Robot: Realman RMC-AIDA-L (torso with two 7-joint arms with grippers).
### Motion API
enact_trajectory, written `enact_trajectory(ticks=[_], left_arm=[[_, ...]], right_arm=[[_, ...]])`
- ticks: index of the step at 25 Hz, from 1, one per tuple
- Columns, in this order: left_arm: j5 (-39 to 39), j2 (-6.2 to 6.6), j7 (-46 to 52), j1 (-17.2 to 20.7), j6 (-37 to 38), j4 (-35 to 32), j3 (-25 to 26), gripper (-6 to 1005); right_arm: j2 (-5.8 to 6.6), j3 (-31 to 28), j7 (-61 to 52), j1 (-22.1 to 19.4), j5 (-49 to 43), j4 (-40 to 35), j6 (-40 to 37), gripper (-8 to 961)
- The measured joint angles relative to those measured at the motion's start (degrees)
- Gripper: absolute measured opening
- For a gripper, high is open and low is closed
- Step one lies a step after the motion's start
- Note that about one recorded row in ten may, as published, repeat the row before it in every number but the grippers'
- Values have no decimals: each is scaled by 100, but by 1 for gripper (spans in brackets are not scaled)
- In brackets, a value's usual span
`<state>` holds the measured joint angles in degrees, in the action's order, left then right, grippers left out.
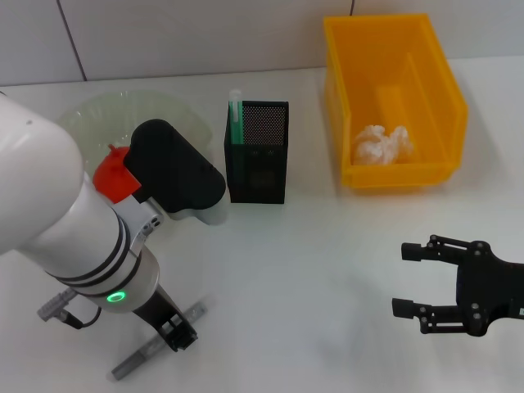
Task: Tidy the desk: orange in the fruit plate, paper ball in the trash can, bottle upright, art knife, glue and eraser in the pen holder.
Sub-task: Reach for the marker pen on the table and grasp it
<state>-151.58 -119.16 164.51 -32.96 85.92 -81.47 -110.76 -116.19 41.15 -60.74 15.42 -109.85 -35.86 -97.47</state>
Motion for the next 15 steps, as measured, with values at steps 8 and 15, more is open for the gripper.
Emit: enact_trajectory(ticks=[8,15], left_arm=[[17,-2,-23,0,18,0,-46,369],[16,-2,-129,-4,23,0,-24,364]], right_arm=[[-9,-12,0,-13,-6,0,0,838],[-9,-11,0,-13,-11,0,2,838]])
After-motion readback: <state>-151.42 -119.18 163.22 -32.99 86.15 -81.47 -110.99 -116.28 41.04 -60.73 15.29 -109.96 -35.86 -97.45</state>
